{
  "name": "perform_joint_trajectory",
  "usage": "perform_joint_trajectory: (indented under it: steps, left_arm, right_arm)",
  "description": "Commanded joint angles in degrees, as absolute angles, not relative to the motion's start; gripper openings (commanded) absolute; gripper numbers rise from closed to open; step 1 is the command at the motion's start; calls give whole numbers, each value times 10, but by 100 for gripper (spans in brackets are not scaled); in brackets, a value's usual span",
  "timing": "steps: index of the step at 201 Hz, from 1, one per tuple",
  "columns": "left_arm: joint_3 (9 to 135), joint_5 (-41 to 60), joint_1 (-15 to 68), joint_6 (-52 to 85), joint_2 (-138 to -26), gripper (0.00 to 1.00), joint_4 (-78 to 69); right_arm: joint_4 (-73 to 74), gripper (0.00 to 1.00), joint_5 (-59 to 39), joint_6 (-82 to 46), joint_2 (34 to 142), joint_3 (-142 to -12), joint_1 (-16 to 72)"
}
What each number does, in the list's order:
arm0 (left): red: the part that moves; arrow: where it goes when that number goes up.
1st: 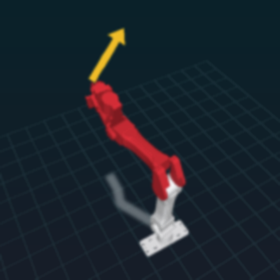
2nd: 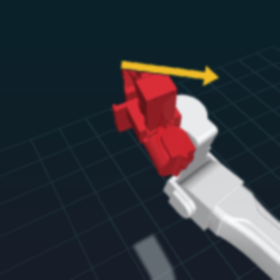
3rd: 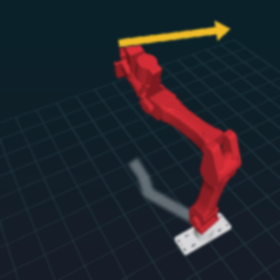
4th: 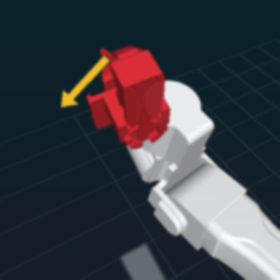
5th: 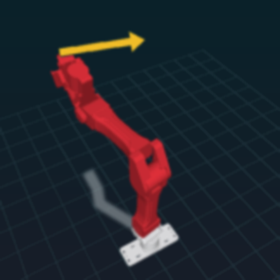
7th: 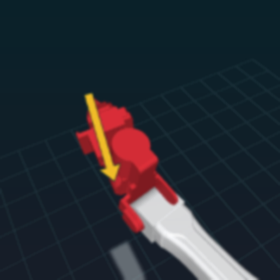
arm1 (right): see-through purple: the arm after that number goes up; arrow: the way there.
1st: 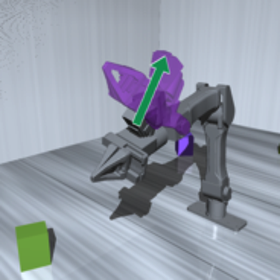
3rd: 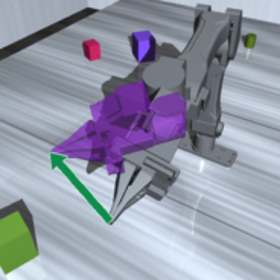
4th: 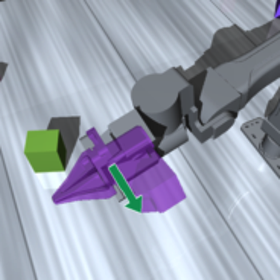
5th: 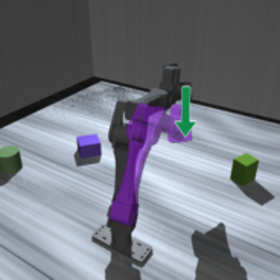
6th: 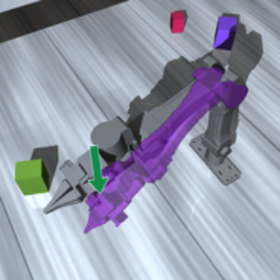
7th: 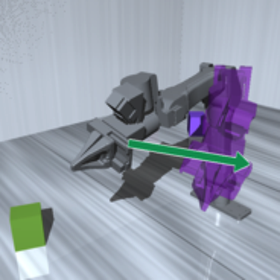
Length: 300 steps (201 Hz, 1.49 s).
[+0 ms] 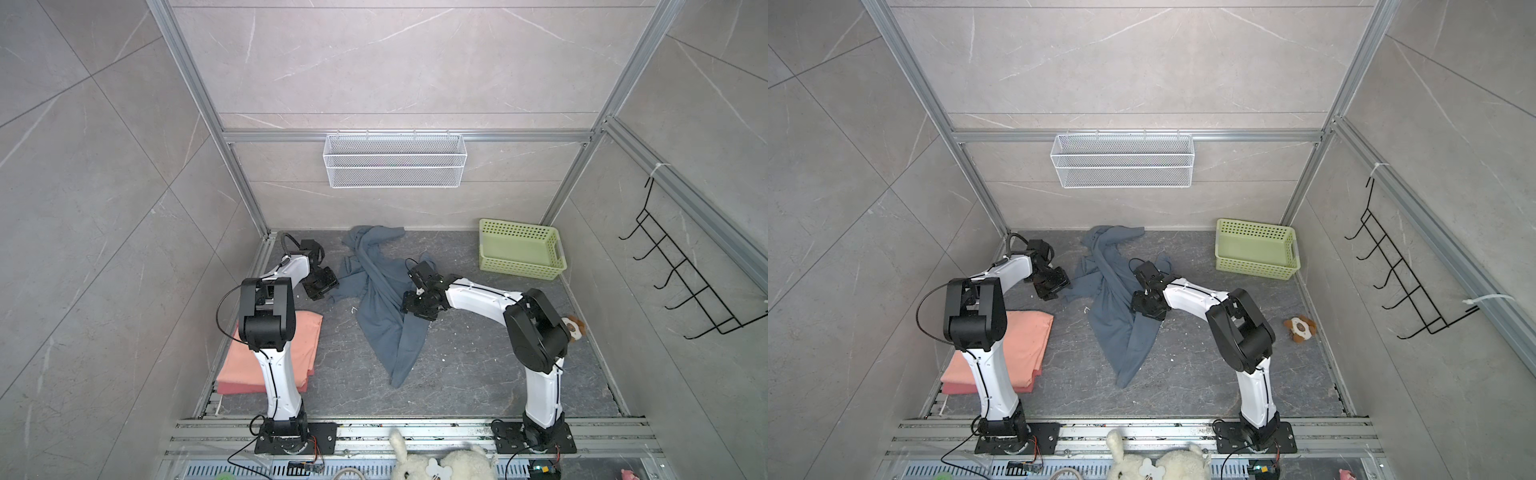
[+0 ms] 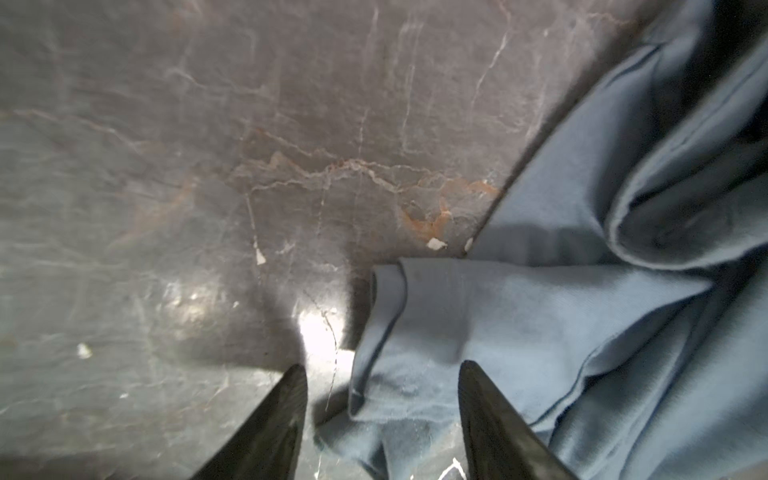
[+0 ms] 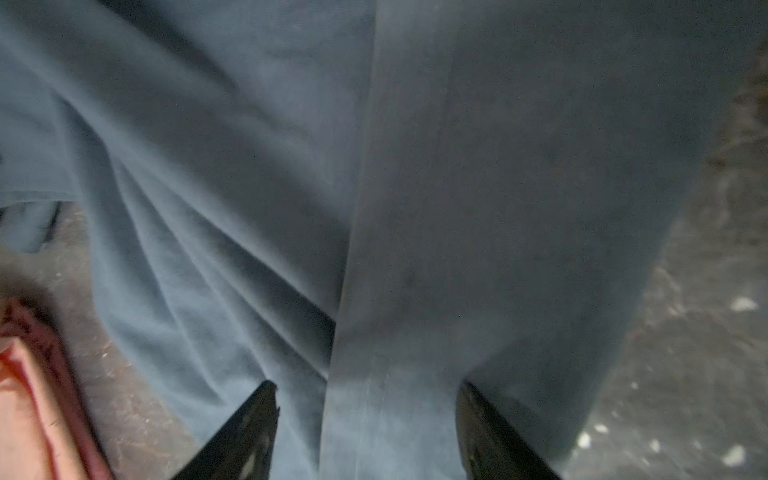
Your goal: Fold and stack the t-shirts
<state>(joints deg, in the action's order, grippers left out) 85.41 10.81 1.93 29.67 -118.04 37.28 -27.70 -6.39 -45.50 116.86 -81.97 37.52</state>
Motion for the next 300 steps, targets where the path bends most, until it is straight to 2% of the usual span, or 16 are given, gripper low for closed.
perform_joint_trajectory:
  steps: [1,10,33,58,120,175,198,219,224,238,246,263,271,300]
  left_arm:
    - [869,119,19,283,-1183,50,374]
    - [865,121,19,285,-1182,43,369]
    - [849,129,18,289,-1171,25,360]
    - [820,144,19,291,-1141,0,345]
    - [720,124,20,295,-972,0,369]
    - [657,160,23,298,-825,0,458]
    - [611,180,57,340,-780,0,463]
    - [590,195,122,374,-772,0,453]
    - [591,197,140,376,-778,8,453]
    - [600,197,187,373,-805,49,452]
    - [610,194,205,369,-822,61,453]
    - [634,192,210,366,-846,67,450]
    - [649,187,210,359,-851,69,448]
    - [713,171,188,320,-881,71,461]
  right_arm:
    - [-336,62,-25,-460,1213,-875,377]
    - [-356,57,-14,-455,1229,-895,377]
    - [-399,25,29,-440,1265,-943,371]
    - [-414,15,40,-422,1292,-988,344]
    - [-427,9,0,-374,1358,-1121,238]
    - [-522,10,-5,-325,1467,-1370,198]
    - [-578,10,7,-317,1513,-1494,187]
    - [-612,10,16,-310,1530,-1566,175]
    - [-615,11,16,-309,1529,-1570,172]
    - [-621,15,17,-304,1523,-1567,164]
    - [-625,20,21,-300,1516,-1562,161]
    - [-633,43,32,-284,1496,-1544,158]
    - [-636,50,39,-278,1485,-1535,158]
    - [-639,54,38,-269,1412,-1464,159]
